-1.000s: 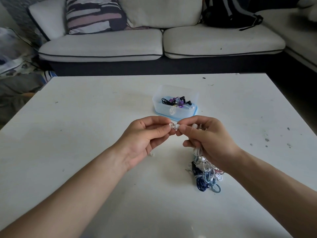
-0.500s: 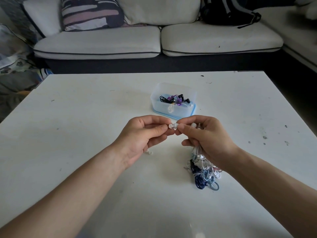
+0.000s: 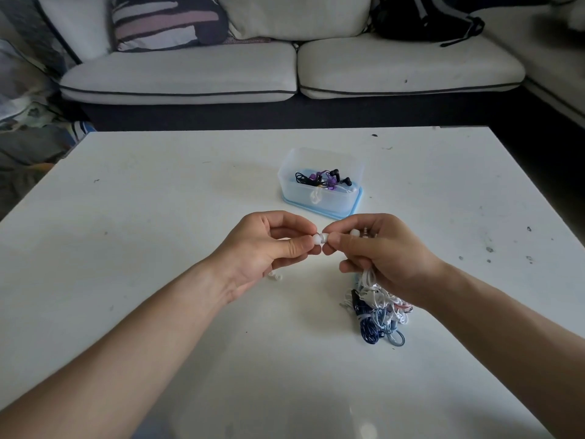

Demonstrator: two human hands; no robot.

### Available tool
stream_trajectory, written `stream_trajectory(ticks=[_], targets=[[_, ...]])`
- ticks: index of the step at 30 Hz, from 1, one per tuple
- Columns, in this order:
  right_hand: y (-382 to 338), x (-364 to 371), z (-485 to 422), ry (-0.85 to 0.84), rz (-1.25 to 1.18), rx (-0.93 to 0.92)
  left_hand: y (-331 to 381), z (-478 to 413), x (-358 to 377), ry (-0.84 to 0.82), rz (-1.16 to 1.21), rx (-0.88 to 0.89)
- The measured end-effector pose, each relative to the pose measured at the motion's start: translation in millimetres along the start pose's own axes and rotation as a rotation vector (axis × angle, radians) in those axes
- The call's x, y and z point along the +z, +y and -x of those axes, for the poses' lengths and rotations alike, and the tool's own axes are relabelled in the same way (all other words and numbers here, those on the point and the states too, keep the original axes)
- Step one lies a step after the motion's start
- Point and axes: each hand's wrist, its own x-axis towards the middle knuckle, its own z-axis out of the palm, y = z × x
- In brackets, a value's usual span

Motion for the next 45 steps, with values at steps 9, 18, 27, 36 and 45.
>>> stream_trajectory(ticks=[9,18,27,36,45], targets=[[4,0,-1,-0.014,0.039,-0.012,-6,-3,-3,-0.02,0.008,-0.014],[7,-3,-3,-0.066,0.034,0.008,-9,-5,-3,-0.046,0.007,-0.008],[6,-2,-4,-0.003,-0.119,0.059,-9,-9,-3,-0.041,0.023,-0.016],[8,3,-6,0.147,-0.456,0.114,-28,3,34,-0.216,0.115,-0.272],[14,10,-10,0.404,-0.416,0.037,-31,-4,44,0.104,0.158,-0.242]])
